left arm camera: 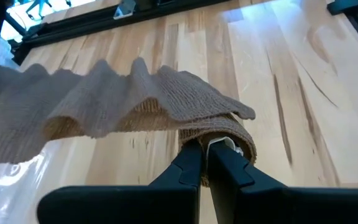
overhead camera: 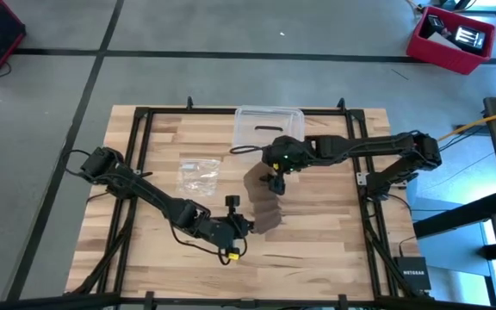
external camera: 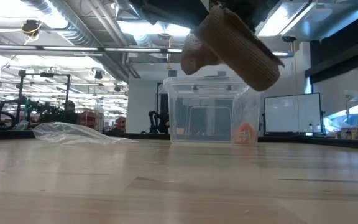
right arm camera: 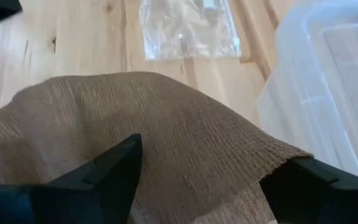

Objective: Roll bandage
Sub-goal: Roll the brown bandage

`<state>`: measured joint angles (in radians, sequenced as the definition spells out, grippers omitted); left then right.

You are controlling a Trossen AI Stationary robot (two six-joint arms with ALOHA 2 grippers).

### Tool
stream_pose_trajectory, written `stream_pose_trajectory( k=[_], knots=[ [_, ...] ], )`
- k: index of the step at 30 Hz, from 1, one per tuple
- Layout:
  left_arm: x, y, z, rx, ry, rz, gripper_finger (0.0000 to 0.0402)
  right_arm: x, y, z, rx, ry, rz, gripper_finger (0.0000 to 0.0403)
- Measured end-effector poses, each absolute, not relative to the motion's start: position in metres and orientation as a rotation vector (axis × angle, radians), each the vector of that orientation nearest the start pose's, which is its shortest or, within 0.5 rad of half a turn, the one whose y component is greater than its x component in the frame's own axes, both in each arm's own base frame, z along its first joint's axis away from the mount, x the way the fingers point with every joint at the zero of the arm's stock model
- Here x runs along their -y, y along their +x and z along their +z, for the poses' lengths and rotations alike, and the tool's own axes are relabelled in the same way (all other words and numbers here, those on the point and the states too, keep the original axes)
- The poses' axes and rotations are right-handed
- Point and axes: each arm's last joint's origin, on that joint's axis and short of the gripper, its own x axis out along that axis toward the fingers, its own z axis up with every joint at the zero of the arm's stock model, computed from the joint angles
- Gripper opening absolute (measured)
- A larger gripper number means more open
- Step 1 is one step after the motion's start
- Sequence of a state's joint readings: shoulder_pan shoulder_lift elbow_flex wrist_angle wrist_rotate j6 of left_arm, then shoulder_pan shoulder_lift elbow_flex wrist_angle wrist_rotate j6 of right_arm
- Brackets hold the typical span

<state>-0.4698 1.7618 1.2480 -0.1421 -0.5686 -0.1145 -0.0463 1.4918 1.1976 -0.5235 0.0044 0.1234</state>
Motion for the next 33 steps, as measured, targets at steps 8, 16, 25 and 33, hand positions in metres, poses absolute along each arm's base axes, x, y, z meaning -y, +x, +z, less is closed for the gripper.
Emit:
stream_pose_trajectory(
  k=[8,16,25,33],
  knots=[
    [0.1608,0.3511,0.2377,-0.567,0.217,0.127,0.0006,0.0133,0.3144,0.28,-0.85,0.151,-0.06,0.0296],
    [0.1609,0.3514,0.2381,-0.562,0.216,0.127,0.0006,0.0137,0.3143,0.2815,-0.84,0.12,-0.061,0.0296],
    [0.161,0.3526,0.2396,-0.543,0.224,0.132,0.0006,0.0123,0.3123,0.2783,-0.879,0.213,-0.057,0.0296],
    [0.162,0.3549,0.2324,-0.557,0.236,0.141,0.0006,0.0127,0.3124,0.2782,-0.879,0.207,-0.062,0.0296]
  ],
)
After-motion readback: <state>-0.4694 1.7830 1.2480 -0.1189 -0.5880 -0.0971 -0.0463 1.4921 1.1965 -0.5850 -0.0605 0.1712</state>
